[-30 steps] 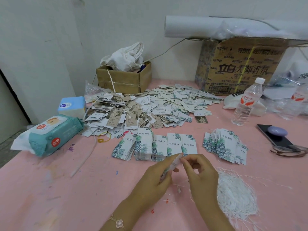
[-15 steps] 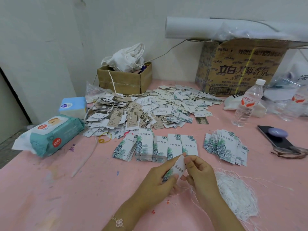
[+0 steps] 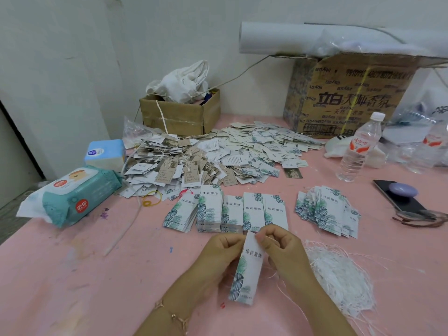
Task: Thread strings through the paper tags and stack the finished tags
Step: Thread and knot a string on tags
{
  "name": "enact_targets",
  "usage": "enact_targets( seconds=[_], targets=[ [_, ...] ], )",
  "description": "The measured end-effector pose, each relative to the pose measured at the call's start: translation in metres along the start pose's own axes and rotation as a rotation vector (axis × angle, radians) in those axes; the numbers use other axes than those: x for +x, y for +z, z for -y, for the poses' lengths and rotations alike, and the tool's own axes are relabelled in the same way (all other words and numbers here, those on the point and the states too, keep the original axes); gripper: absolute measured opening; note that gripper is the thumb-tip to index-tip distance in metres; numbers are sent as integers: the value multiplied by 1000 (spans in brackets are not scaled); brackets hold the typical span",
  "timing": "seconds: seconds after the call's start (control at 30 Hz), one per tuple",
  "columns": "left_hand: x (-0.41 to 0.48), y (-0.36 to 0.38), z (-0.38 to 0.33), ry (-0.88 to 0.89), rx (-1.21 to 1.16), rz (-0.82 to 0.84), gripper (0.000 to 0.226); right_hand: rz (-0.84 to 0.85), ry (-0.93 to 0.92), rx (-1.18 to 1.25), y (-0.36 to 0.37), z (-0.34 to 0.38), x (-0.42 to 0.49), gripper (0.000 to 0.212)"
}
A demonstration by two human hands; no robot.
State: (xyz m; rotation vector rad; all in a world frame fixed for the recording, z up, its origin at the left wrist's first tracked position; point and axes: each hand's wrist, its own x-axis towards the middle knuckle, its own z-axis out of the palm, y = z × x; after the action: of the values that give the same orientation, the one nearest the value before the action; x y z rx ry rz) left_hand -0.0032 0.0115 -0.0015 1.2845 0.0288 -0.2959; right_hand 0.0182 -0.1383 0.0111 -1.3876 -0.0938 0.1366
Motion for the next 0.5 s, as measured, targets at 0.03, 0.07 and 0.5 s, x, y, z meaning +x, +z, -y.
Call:
enact_targets(
  seconds=[0.03,0.07,0.5],
  targets=[
    [0,0,-1,-1,-13,-14,56,3,5,-13,0,-1,1,7],
    [0,0,-2,-7,-16,-26,61,5,9,-21,1,-2,1,7],
    [4,-12,-22,177,-319,-280,13,-130,-19,-18,-8,3,1,17]
  ],
)
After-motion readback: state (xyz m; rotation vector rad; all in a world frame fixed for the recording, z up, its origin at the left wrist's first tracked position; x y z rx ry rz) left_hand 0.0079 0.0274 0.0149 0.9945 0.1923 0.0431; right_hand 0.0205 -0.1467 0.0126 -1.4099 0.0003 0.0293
